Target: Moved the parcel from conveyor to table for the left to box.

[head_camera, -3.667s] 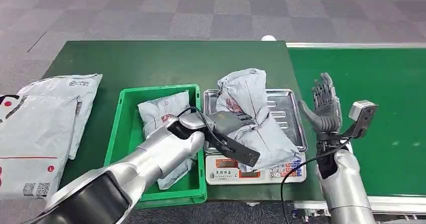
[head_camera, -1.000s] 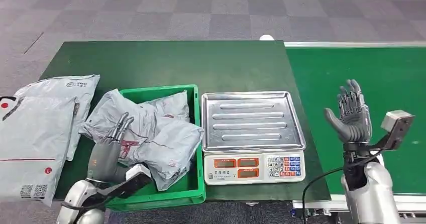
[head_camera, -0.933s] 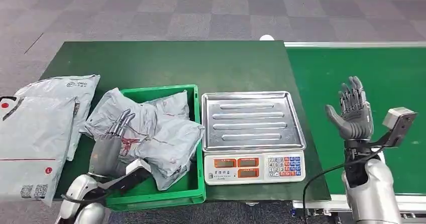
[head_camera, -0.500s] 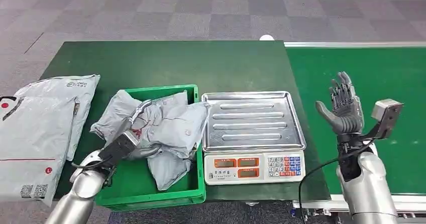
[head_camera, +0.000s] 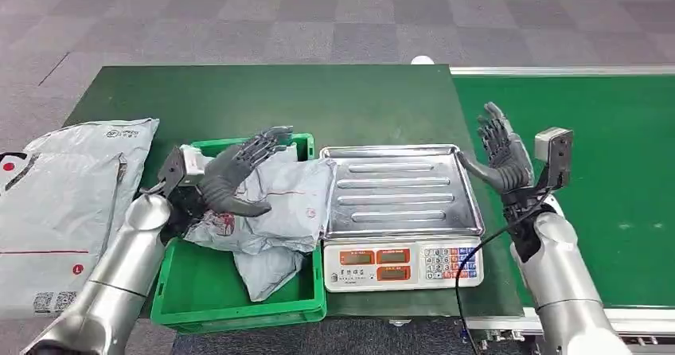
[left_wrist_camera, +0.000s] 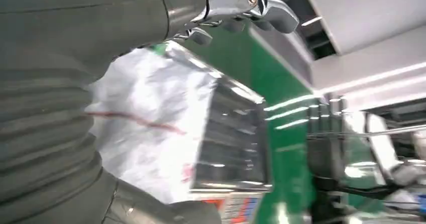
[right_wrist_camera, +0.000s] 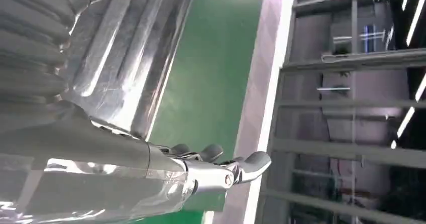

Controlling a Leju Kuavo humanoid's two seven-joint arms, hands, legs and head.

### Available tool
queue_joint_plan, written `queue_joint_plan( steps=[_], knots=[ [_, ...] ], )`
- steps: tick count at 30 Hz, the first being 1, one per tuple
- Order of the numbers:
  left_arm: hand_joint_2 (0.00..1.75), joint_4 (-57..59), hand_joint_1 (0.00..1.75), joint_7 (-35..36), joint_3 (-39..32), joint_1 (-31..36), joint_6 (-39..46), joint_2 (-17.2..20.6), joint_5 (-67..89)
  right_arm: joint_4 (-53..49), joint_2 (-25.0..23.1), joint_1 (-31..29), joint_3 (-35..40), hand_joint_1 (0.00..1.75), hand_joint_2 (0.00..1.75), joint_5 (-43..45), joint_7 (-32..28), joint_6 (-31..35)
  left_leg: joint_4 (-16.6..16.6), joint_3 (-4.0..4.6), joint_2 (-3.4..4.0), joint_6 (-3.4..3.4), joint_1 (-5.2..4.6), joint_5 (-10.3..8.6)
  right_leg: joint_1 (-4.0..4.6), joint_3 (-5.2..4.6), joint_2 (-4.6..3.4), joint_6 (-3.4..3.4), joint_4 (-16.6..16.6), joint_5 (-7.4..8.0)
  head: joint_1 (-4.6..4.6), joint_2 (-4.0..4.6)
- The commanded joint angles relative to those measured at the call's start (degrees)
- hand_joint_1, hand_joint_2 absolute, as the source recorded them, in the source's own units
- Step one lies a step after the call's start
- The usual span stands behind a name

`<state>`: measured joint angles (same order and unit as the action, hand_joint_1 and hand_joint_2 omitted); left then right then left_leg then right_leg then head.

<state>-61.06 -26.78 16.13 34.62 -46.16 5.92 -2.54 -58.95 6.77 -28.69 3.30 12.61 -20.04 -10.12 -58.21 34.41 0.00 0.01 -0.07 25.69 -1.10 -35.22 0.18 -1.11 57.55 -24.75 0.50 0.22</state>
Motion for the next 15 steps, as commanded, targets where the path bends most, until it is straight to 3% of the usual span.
queue_joint_plan(
  steps=[1, 6, 10, 13, 14, 15],
  knots=[
    [1.75, 14.37, 0.0, 1.18, 1.4, 10.05, -6.28, -8.06, -6.46, 6.6, -1.39, -2.32, 3.12, 0.0, 1.75, -1.64, 0.02, -1.01, -0.01, -0.04, -0.16, -0.03, 0.07, -0.01, 0.08, 0.11, 0.15, 0.05, -0.05, -0.03, 0.0, 0.0],
    [1.75, 15.27, 0.0, 2.35, 0.45, 9.78, -6.79, -8.76, -8.35, 7.28, -1.62, -2.76, 3.19, 0.0, 1.75, -1.77, -0.24, -1.2, 0.01, -0.05, -0.09, -0.01, 0.05, 0.02, 0.06, 0.13, 0.09, 0.06, -0.07, -0.01, 0.0, 0.0],
    [1.75, 23.59, 0.0, 10.5, -2.79, 13.19, 5.6, -16.11, -11.0, 9.79, -4.07, -3.86, 2.71, 0.0, 1.75, -2.27, -1.65, 1.12, 0.02, -0.07, -0.19, -0.03, 0.08, -0.02, 0.09, 0.17, 0.17, 0.09, -0.11, 0.0, 0.0, 0.0],
    [1.75, 26.96, 0.0, 12.67, -0.88, 15.42, 15.39, -19.67, -8.61, 10.27, -7.39, -5.57, 4.12, 0.0, 1.75, -4.41, -1.8, 5.04, -0.07, 0.04, -0.29, -0.01, 0.11, -0.03, 0.12, 0.1, 0.29, 0.07, -0.07, 0.02, 0.0, 0.0],
    [0.0, 27.75, 0.0, 12.79, -1.08, 15.91, 17.69, -20.76, -8.71, 9.88, -8.31, -5.88, 4.84, 0.0, 1.75, -5.36, -1.5, 6.57, -0.07, 0.13, -0.28, 0.02, 0.08, -0.05, 0.09, 0.02, 0.3, 0.05, -0.03, 0.02, 0.0, 0.0],
    [0.0, 29.26, 0.0, 14.21, -1.57, 16.74, 22.66, -22.05, -9.01, 9.25, -9.18, -6.25, 5.87, 0.0, 1.75, -6.52, -0.82, 8.55, -0.07, 0.11, -0.22, -0.01, 0.11, -0.06, 0.12, 0.06, 0.24, 0.07, -0.07, 0.05, 0.0, 0.0]
  ],
)
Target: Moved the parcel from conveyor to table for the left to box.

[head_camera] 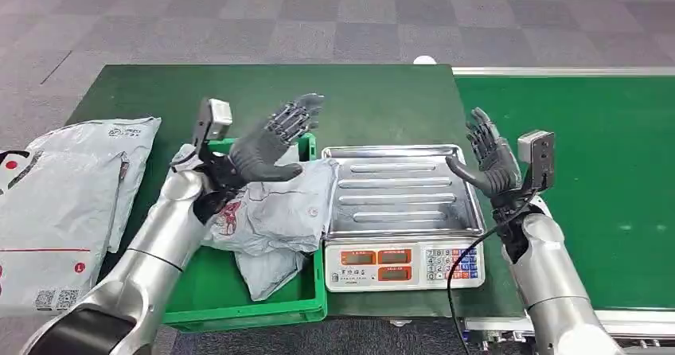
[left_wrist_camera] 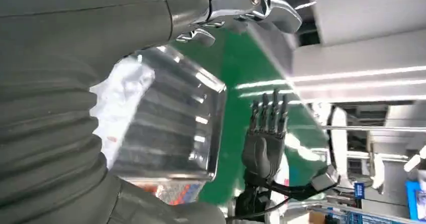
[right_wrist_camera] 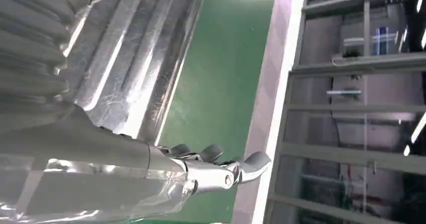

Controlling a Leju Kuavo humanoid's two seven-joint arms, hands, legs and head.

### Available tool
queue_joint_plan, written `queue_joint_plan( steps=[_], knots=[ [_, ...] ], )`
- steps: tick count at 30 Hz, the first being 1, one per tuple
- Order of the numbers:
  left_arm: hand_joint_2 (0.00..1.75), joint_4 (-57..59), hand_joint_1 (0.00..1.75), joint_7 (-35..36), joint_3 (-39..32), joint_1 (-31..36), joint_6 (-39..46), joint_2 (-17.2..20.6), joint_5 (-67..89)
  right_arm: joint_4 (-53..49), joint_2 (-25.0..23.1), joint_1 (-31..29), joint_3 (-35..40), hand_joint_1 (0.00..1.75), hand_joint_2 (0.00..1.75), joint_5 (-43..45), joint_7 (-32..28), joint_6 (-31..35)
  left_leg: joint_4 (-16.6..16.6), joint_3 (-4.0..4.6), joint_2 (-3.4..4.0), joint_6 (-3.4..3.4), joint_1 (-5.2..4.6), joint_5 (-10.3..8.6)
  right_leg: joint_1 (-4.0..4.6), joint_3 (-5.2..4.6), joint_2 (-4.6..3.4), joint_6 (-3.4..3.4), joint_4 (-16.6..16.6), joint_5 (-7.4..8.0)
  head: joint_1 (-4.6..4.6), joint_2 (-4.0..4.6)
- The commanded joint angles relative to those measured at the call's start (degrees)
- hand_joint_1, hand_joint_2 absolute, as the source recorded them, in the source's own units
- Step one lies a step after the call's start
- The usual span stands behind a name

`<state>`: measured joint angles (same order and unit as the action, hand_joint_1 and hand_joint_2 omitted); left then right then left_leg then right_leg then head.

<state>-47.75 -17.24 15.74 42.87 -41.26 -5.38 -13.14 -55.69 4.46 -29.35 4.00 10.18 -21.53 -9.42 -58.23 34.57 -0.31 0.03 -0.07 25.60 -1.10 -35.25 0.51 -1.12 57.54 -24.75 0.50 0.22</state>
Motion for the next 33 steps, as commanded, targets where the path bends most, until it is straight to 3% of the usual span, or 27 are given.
queue_joint_plan(
  steps=[1, 3, 4, 5, 9, 24, 33],
  knots=[
    [0.0, 16.13, 0.0, 4.61, -0.89, 8.77, 21.51, -11.47, 2.17, 5.54, -7.57, -5.83, 5.83, 0.0, 1.75, -4.88, 1.11, 9.19, -0.08, 0.0, 0.17, -0.04, 0.07, 0.05, 0.07, 0.0, -0.18, 0.06, 0.01, 0.04, 0.0, 0.0],
    [0.0, 16.13, 0.0, 4.58, -0.8, 8.84, 21.71, -11.63, 2.19, 5.45, -7.85, -5.94, 5.96, 0.0, 1.75, -5.01, 1.29, 9.49, -0.04, -0.04, 0.19, -0.05, 0.07, 0.04, 0.07, 0.0, -0.19, 0.08, 0.0, 0.06, 0.0, 0.0],
    [0.0, 16.96, 0.0, 5.18, -0.85, 9.26, 26.71, -12.12, 2.18, 5.7, -8.23, -6.86, 7.05, 0.0, 1.75, -5.7, 2.18, 9.8, -0.06, -0.01, 0.11, -0.04, 0.06, 0.02, 0.06, 0.0, -0.14, 0.05, 0.01, 0.06, 0.0, 0.0],
    [1.75, 17.68, 0.0, 5.73, -0.55, 9.57, 29.24, -12.46, 2.42, 6.75, -8.77, -8.09, 7.6, 0.0, 1.75, -5.98, 2.85, 9.76, -0.03, -0.02, 0.14, -0.04, 0.02, 0.02, 0.02, -0.03, -0.16, 0.04, 0.03, 0.05, 0.0, 0.0],
    [1.75, 21.57, 0.0, 5.94, 2.42, 10.65, 37.59, -13.14, 5.51, 9.78, -10.6, -9.82, 9.18, 0.0, 1.75, -6.61, 3.8, 10.81, -0.06, -0.08, 0.26, -0.07, 0.09, 0.07, 0.09, 0.02, -0.29, 0.08, 0.01, 0.05, 0.0, 0.0],
    [1.75, 21.82, 0.0, 5.34, 2.71, 10.74, 37.97, -12.89, 5.28, 9.56, -10.15, -9.43, 9.37, 0.0, 1.75, -6.62, 3.52, 10.91, 0.03, -0.1, 0.14, -0.08, 0.07, 0.0, 0.07, 0.06, -0.16, 0.07, -0.05, 0.06, 0.0, 0.0],
    [1.75, 21.16, 0.0, 2.25, 6.48, 6.64, 40.49, -11.6, 7.39, -0.09, -9.43, -2.56, 10.54, 0.0, 1.75, -9.65, 6.0, 12.21, 0.09, -0.16, 0.08, -0.06, 0.05, 0.0, 0.05, 0.11, -0.1, 0.05, -0.08, 0.02, 0.0, 0.0]
  ],
)
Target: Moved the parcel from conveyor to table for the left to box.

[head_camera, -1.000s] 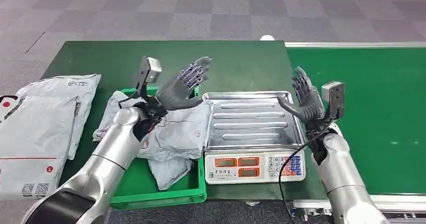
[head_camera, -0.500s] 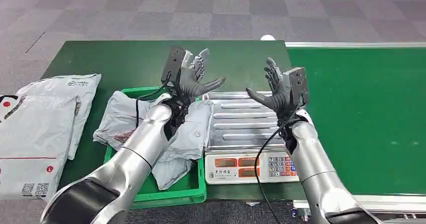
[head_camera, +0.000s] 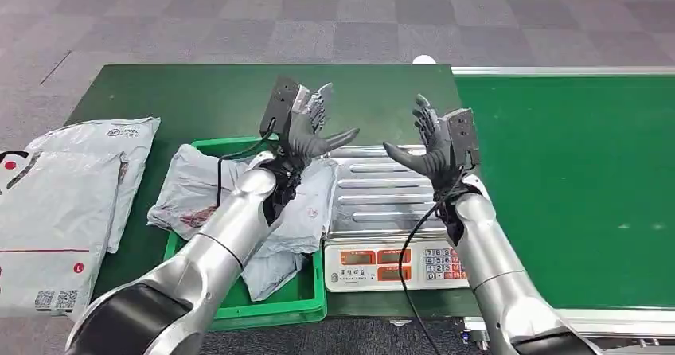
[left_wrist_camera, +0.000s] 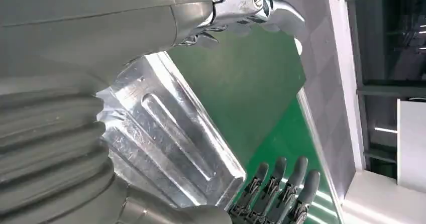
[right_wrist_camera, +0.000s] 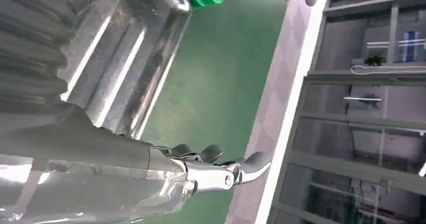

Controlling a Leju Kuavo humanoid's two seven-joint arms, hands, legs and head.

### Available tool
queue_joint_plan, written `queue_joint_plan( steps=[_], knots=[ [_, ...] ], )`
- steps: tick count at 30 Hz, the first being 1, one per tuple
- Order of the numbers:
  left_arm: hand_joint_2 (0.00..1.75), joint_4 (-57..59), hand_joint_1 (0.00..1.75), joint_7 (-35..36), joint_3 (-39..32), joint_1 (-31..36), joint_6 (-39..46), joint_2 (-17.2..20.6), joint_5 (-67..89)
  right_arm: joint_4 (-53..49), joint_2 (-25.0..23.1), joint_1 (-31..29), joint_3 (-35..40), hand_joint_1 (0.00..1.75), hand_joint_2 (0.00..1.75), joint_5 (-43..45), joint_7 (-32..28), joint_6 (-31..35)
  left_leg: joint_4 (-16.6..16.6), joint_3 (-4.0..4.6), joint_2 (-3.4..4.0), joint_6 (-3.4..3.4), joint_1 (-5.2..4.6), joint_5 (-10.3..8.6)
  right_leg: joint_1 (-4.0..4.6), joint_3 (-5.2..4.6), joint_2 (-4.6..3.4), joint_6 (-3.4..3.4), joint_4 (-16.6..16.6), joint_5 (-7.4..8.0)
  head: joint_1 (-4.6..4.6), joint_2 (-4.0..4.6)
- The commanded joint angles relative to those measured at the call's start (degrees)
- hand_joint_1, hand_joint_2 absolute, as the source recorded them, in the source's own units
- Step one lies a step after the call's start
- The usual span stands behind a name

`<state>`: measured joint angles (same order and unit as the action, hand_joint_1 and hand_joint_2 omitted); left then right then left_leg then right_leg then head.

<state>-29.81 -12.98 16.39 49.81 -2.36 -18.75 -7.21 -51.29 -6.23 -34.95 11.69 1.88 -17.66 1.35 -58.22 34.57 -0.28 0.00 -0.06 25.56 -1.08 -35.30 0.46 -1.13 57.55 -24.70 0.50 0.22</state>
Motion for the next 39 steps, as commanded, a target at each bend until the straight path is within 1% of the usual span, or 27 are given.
queue_joint_plan(
  steps=[1, 8, 14, 18, 21, 23, 27, 35, 39],
  knots=[
    [1.75, 3.11, 0.0, -2.09, 5.9, -0.45, 1.65, 1.84, 1.42, -4.41, 1.39, 3.08, 2.86, 0.0, 1.75, -1.37, 2.15, 1.41, 0.11, -0.2, 0.02, -0.03, 0.05, 0.04, 0.06, 0.21, -0.03, 0.08, -0.13, -0.03, 0.0, 0.0],
    [1.75, 2.17, 0.0, -2.5, 6.08, -0.99, 2.3, 2.39, 0.97, -3.5, 1.41, 2.29, 3.31, 0.0, 1.75, -1.77, 2.07, 1.39, 0.03, -0.06, 0.07, -0.03, 0.02, 0.02, 0.02, 0.06, -0.07, 0.05, -0.06, -0.01, 0.0, 0.0],
    [1.75, 0.88, 0.0, -3.92, 7.02, -2.57, 3.53, 3.6, 1.17, -6.48, 1.22, 3.78, 3.6, 0.0, 1.75, -2.21, 1.43, 1.69, 0.11, -0.19, 0.13, -0.05, 0.03, 0.04, 0.03, 0.16, -0.13, 0.09, -0.12, -0.01, 0.0, 0.0],
    [1.75, -0.75, 0.0, -4.36, 7.69, -3.2, 4.35, 3.42, 1.69, -7.61, 0.79, 2.28, 4.33, 0.0, 1.75, -3.42, 2.89, 2.38, 0.02, -0.08, 0.15, -0.04, 0.04, 0.06, 0.04, 0.05, -0.15, 0.07, -0.04, -0.02, 0.0, 0.0],
    [1.75, -1.92, 0.0, -4.7, 7.55, -3.25, 5.09, 2.75, 1.26, -6.29, 0.99, 0.13, 4.12, 0.0, 1.75, -3.36, 3.69, 2.79, 0.03, -0.12, 0.17, -0.04, 0.05, 0.06, 0.05, 0.1, -0.17, 0.08, -0.08, 0.0, 0.0, 0.0],
    [1.75, -2.29, 0.0, -4.88, 7.3, -3.17, 5.16, 2.81, 0.66, -5.52, 1.17, -0.48, 3.79, 0.0, 1.75, -3.14, 3.63, 2.86, -0.01, 0.0, 0.1, -0.02, 0.01, 0.03, 0.01, -0.01, -0.1, 0.04, 0.0, -0.01, 0.0, 0.0],
    [1.75, -3.58, 0.0, -6.28, 7.76, -3.96, 4.95, 3.39, -0.14, -4.55, 1.93, -0.78, 3.27, 0.0, 1.75, -2.85, 2.59, 3.09, 0.03, -0.1, 0.12, -0.04, 0.05, 0.03, 0.04, 0.1, -0.12, 0.07, -0.09, 0.02, 0.0, 0.0],
    [1.75, -1.22, 0.0, -6.57, 9.63, -2.03, 4.32, 2.57, -1.21, -7.92, 4.29, 2.8, 0.57, 0.0, 1.75, -3.5, 1.49, 4.12, 0.04, -0.09, -0.09, -0.02, 0.04, 0.01, 0.04, 0.13, 0.09, 0.05, -0.09, -0.04, 0.0, 0.0],
    [1.75, -3.07, 0.0, -8.68, 7.78, -3.14, 5.49, 2.61, -3.63, -7.99, 5.59, 4.43, 0.52, 0.0, 1.75, -3.4, 0.36, 4.07, 0.06, -0.16, -0.11, -0.03, 0.08, 0.02, 0.08, 0.21, 0.1, 0.07, -0.15, -0.04, 0.0, 0.0]
  ],
)
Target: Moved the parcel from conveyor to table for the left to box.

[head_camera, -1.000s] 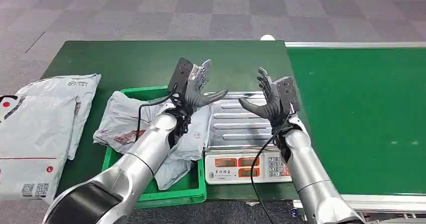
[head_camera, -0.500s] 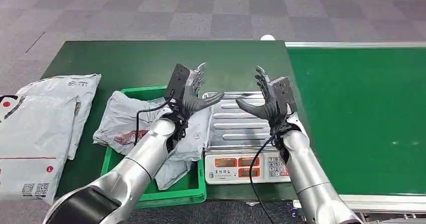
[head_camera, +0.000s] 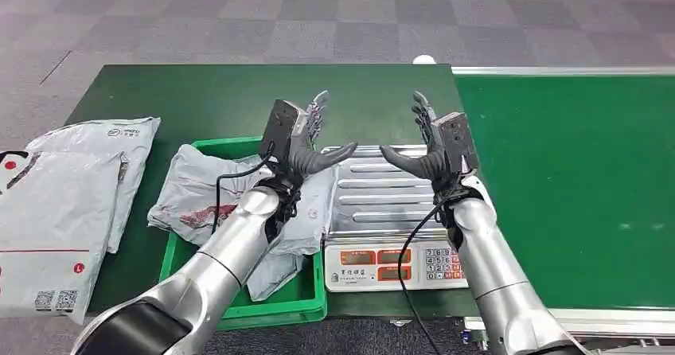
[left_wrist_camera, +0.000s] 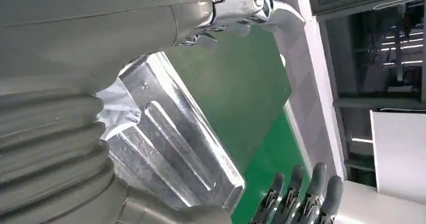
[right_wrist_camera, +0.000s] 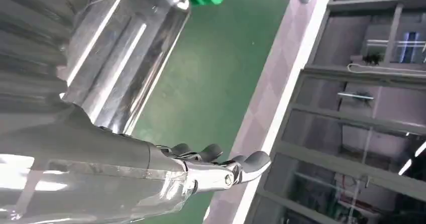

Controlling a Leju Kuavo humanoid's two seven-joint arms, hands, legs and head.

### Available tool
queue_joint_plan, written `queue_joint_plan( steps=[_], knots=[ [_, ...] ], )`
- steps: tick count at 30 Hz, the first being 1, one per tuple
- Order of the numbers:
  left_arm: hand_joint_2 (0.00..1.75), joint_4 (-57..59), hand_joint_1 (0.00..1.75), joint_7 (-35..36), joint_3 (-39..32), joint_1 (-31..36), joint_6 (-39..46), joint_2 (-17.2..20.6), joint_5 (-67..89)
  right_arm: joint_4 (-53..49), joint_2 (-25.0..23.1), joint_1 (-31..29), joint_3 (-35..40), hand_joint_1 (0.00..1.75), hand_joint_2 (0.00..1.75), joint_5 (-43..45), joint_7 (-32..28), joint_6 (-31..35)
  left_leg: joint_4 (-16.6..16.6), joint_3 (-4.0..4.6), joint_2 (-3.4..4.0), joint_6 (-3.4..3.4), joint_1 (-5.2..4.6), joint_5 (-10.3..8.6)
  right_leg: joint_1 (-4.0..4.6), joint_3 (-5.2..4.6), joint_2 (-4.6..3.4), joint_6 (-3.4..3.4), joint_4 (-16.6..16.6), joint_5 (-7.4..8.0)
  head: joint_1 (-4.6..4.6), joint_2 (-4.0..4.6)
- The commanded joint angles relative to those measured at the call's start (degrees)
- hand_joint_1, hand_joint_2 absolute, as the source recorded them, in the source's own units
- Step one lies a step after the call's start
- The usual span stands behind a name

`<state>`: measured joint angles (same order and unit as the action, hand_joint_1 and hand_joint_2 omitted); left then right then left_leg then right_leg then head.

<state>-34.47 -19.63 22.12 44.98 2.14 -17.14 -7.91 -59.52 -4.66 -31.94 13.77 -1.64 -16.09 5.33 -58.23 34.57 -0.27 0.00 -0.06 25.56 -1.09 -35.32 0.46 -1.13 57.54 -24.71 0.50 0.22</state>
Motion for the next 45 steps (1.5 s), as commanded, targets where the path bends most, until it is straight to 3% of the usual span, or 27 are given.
queue_joint_plan(
  steps=[1, 19, 28, 37, 45],
  knots=[
    [1.75, 1.36, 0.0, -2.03, 2.09, 1.62, 0.91, 1.2, -3.04, 0.31, 4.07, 1.61, -1.55, 0.0, 1.75, 0.23, -1.49, 0.03, 0.05, -0.09, -0.05, -0.02, 0.02, 0.01, 0.02, 0.12, 0.05, 0.04, -0.06, -0.02, 0.0, 0.0],
    [1.75, 1.65, 0.0, -1.77, 3.88, 1.39, -0.05, 1.8, -3.12, 1.79, 4.71, 0.72, -2.22, 0.0, 1.75, 1.13, -2.11, 0.14, 0.06, -0.14, 0.03, -0.03, 0.03, 0.03, 0.04, 0.15, -0.03, 0.06, -0.07, -0.02, 0.0, 0.0],
    [1.75, 3.1, 0.0, -2.68, 7.08, 2.87, 0.15, 0.65, -0.19, 7.0, 9.15, 0.27, -7.65, 0.0, 1.75, -1.98, -2.22, 2.66, 0.04, -0.12, -0.16, -0.02, 0.06, 0.0, 0.06, 0.22, 0.15, 0.06, -0.13, -0.02, 0.0, 0.0],
    [1.75, -0.38, 0.0, -2.62, 7.45, 0.17, 0.33, 2.3, 0.74, 7.4, 13.42, 3.37, -11.41, 0.0, 1.75, -5.13, -2.42, 4.24, 0.08, -0.17, -0.13, -0.02, 0.02, 0.02, 0.03, 0.25, 0.12, 0.05, -0.16, -0.02, 0.0, 0.0],
    [1.75, -4.41, 0.0, -3.29, 5.33, -4.07, 0.87, 5.21, 0.94, 7.68, 16.63, 5.42, -12.09, 0.0, 1.75, -17.07, 1.3, 14.02, 0.16, -0.26, -0.02, -0.02, -0.02, 0.03, -0.01, 0.28, 0.01, 0.05, -0.19, -0.01, 0.0, 0.0]
  ],
)
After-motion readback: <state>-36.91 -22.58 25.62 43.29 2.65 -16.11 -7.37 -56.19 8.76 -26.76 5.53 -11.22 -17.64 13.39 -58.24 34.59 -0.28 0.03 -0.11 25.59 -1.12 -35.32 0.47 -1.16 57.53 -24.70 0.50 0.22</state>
